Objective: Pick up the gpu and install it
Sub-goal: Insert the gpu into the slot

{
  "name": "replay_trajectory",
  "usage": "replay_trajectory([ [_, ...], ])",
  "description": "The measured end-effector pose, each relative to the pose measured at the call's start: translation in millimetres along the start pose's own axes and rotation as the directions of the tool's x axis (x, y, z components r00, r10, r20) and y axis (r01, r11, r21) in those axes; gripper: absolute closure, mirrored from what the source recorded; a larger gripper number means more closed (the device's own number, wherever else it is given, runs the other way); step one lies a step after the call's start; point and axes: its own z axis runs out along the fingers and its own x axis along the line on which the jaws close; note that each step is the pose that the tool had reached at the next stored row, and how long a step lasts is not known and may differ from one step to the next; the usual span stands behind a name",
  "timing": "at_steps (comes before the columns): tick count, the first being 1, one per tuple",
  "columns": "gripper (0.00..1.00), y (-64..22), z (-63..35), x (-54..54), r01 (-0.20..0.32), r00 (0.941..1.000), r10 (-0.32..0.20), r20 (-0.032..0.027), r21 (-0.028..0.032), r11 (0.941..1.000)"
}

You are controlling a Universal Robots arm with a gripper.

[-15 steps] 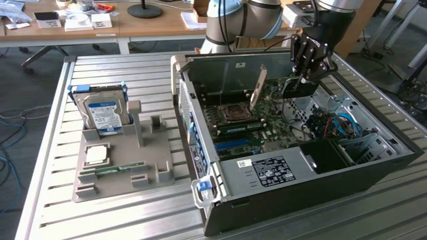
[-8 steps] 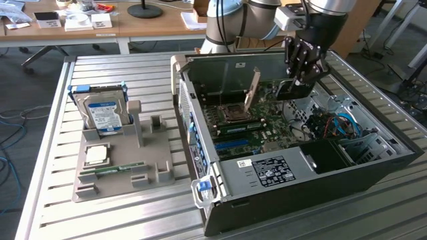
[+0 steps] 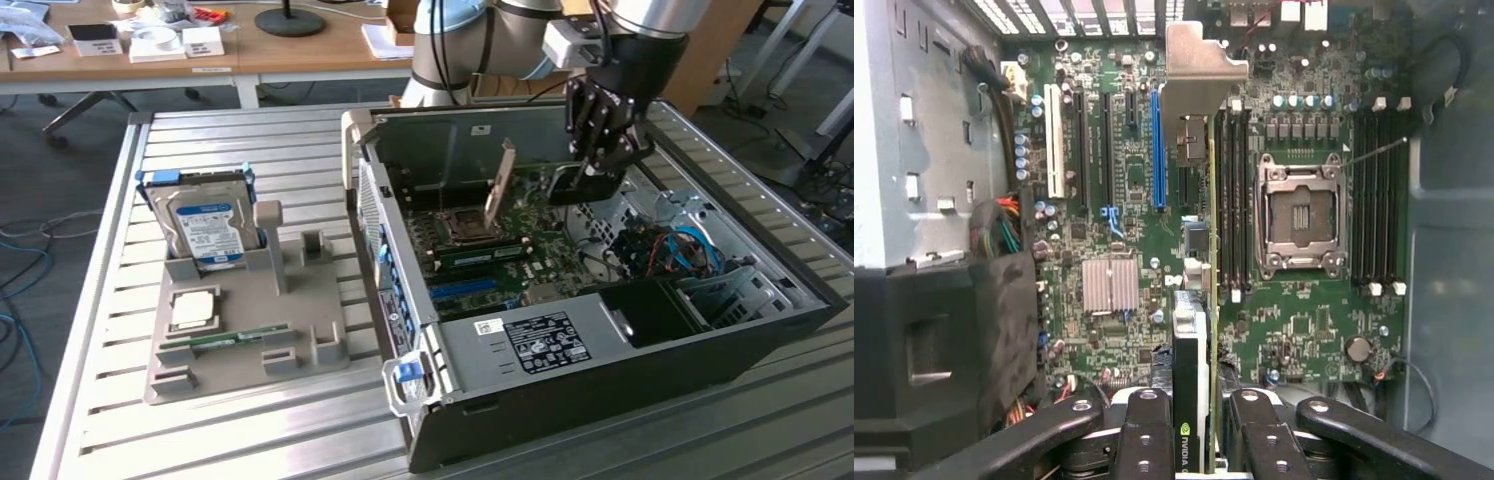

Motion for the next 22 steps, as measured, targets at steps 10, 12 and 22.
replay_trajectory([
  [10, 0.73, 18.6, 6.9, 1.1, -0.002, 1.0, 0.002, -0.0006, -0.0001, 1.0],
  [12, 0.73, 18.6, 6.9, 1.2, -0.002, 1.0, 0.002, -0.0005, -0.0001, 1.0],
  [22, 0.73, 19.8, 15.7, 1.4, -0.002, 1.0, 0.002, -0.0001, 0.0, 1.0],
])
